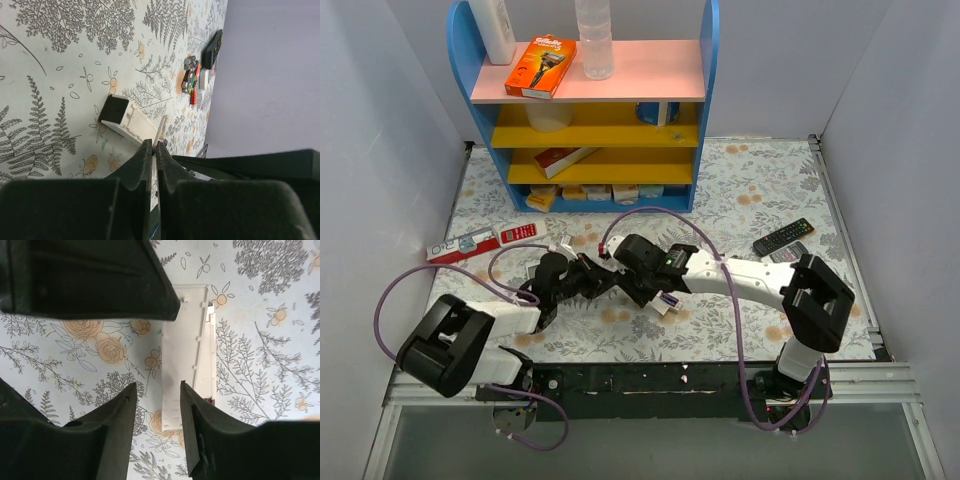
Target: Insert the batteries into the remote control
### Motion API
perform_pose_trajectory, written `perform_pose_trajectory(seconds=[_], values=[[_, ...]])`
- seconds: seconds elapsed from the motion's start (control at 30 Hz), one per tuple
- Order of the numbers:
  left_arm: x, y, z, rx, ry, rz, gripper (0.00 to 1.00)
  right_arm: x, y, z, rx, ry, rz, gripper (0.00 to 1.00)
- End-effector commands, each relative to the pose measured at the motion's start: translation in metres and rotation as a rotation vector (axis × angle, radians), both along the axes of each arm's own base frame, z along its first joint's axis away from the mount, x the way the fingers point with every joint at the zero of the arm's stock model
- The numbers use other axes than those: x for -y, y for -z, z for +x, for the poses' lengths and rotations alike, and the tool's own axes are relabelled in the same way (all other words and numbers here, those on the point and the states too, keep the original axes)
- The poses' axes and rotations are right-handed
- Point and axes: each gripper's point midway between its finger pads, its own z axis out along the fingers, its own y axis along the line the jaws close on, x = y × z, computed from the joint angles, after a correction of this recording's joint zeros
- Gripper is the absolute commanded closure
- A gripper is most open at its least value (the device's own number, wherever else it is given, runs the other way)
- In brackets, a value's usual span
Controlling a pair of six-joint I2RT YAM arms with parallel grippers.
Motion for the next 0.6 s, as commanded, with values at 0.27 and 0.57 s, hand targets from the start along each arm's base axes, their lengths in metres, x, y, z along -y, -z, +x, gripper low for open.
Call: perform_pose_trajectory(seconds=[0.27, 0.57], values=[[-0.016, -0.006, 0.003, -0.09, -0.118, 0.055, 1.0, -0.013, -0.039, 0.008, 0.464, 0.001, 0.041, 0.46], [-0.017, -0.025, -0.004, -0.078, -0.119, 0.011, 1.0, -0.023, -0.019, 0.005, 0.572, 0.004, -0.051, 0.49]])
